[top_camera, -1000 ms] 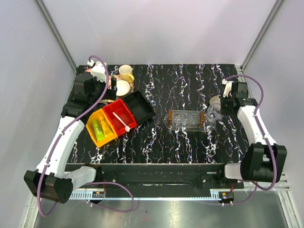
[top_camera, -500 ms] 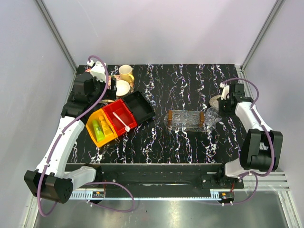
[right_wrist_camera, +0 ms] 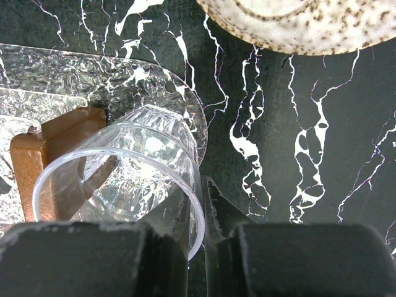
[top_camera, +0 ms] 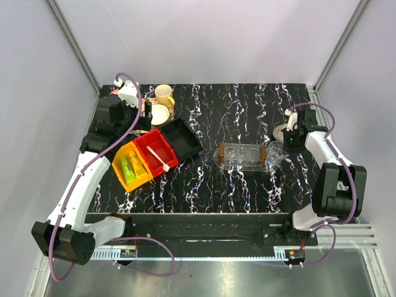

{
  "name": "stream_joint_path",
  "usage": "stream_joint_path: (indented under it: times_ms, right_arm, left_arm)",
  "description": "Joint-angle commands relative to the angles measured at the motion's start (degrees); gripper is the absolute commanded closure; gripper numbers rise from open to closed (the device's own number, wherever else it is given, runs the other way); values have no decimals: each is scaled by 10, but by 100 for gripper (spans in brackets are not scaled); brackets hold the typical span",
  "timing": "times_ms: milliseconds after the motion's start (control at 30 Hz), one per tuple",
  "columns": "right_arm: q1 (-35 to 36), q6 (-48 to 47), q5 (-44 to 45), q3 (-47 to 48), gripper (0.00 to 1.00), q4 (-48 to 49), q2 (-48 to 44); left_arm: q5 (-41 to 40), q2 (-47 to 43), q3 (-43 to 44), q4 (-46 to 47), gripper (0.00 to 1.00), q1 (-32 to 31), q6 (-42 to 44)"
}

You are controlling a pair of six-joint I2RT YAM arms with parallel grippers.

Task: Prepare toiletry sets of a toothbrush and toothpaste on the tray

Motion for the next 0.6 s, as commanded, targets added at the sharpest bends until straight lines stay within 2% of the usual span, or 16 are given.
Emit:
stream_joint_path:
  times_ms: [0, 567]
  right_arm:
    - [-4, -4, -18, 4, 100, 19, 2]
    - [-3, -5, -25, 7, 100, 14, 6]
  left_arm:
    - [9, -8, -4, 32, 9, 4, 7]
    - [12, -7, -4, 33, 9, 3, 8]
